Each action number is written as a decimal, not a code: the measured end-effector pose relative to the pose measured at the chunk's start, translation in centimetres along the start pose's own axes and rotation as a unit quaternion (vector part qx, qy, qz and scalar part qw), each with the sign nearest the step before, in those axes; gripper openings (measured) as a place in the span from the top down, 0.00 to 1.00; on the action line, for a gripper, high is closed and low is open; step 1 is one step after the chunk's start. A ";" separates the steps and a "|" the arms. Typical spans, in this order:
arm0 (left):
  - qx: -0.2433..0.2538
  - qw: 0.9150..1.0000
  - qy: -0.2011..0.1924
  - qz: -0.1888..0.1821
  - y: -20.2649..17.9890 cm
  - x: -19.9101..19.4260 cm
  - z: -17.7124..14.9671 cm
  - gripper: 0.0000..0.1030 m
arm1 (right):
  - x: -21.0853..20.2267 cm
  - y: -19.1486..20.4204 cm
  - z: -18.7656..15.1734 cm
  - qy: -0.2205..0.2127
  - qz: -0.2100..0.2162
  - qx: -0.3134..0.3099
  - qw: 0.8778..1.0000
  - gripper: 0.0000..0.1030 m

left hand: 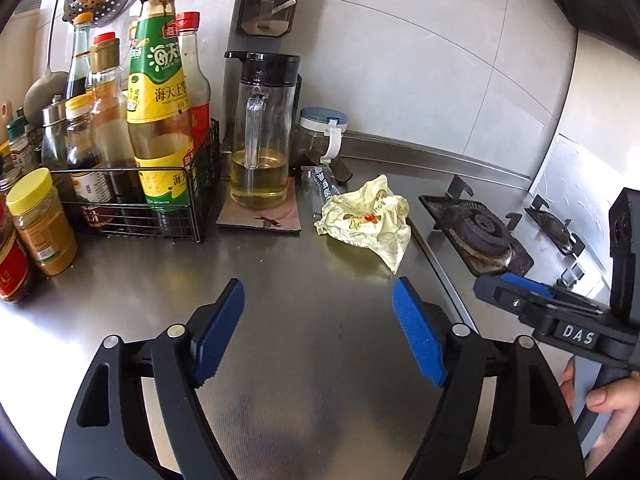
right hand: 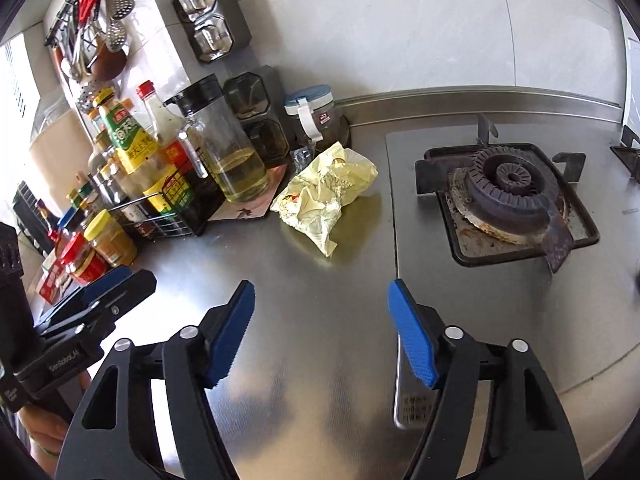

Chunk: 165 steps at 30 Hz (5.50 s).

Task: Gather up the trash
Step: 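Reach both open tools toward the last yellow snack bag, then grasp the yellow snack bag with the right tool while the left tool grasps the clear plastic packet, then carry snack bag and packet down over the floor bin and open both tools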

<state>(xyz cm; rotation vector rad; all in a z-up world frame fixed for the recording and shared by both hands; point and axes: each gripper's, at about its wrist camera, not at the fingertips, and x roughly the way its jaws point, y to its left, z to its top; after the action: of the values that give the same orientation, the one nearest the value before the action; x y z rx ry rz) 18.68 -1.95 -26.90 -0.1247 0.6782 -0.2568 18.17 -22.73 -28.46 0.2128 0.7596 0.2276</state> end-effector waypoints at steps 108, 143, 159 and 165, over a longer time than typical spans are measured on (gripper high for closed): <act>0.056 0.998 -0.007 0.026 -3.8 -18.9 -10.0 1.00 | -14.9 7.6 -16.6 0.035 0.026 -0.043 0.998 0.88; -0.011 0.978 0.206 0.022 2.8 9.0 -42.5 1.00 | 12.5 -2.3 -44.5 0.262 -0.047 -0.030 0.963 0.88; -0.017 0.977 0.211 0.034 4.0 13.4 -43.4 0.49 | 17.3 -3.1 -45.3 0.248 -0.076 -0.023 0.965 0.18; -0.018 0.982 0.183 0.040 4.2 11.0 -41.1 0.25 | 15.4 -3.3 -44.3 0.235 -0.084 -0.030 0.968 0.08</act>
<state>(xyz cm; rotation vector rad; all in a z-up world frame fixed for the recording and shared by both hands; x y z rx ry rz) 1.72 -2.19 -66.14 -0.0858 1.0520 -0.1921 -1.54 -16.81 -70.71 0.0335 1.2351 0.1399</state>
